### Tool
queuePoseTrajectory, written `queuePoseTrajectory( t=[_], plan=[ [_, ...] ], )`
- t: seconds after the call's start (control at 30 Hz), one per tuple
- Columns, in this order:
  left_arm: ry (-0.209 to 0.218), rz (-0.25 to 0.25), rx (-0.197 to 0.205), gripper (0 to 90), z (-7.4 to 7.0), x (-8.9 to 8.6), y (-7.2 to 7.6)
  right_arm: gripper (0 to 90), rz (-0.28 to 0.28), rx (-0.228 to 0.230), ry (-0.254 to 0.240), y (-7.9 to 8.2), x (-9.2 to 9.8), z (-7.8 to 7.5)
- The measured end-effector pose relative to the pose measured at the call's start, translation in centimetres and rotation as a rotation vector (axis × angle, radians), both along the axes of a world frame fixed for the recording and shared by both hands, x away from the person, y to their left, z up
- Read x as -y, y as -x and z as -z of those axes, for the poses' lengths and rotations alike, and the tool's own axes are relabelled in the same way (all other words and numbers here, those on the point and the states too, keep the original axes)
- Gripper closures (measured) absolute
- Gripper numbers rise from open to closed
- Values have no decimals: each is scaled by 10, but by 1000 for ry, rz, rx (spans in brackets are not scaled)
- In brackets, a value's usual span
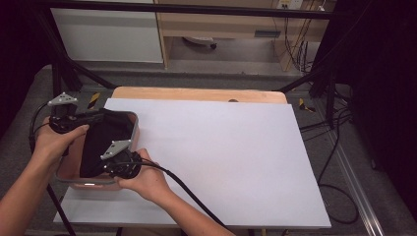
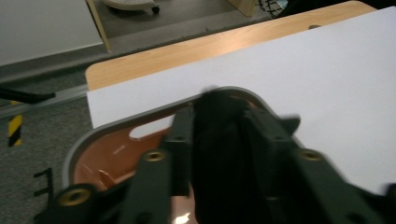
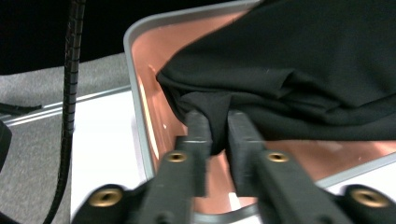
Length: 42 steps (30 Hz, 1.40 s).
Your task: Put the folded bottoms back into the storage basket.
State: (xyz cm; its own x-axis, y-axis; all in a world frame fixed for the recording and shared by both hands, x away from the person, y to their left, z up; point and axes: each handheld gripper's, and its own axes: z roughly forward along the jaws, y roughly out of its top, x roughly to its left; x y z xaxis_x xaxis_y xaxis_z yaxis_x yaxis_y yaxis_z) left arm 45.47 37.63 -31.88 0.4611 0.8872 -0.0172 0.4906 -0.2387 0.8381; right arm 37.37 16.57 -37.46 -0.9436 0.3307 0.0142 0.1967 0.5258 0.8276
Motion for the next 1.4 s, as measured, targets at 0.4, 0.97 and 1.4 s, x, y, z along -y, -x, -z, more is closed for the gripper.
queuePoseTrajectory(
  t=[0.4,0.97,1.4],
  plan=[
    [16,-26,50,326,-18,10,27,228,116,116,2,15,45,-32],
    [34,4,69,119,-3,72,86,72,280,60,-64,-28,131,-46],
    [51,58,56,92,19,95,103,84,320,37,-70,-44,156,-50]
  ],
)
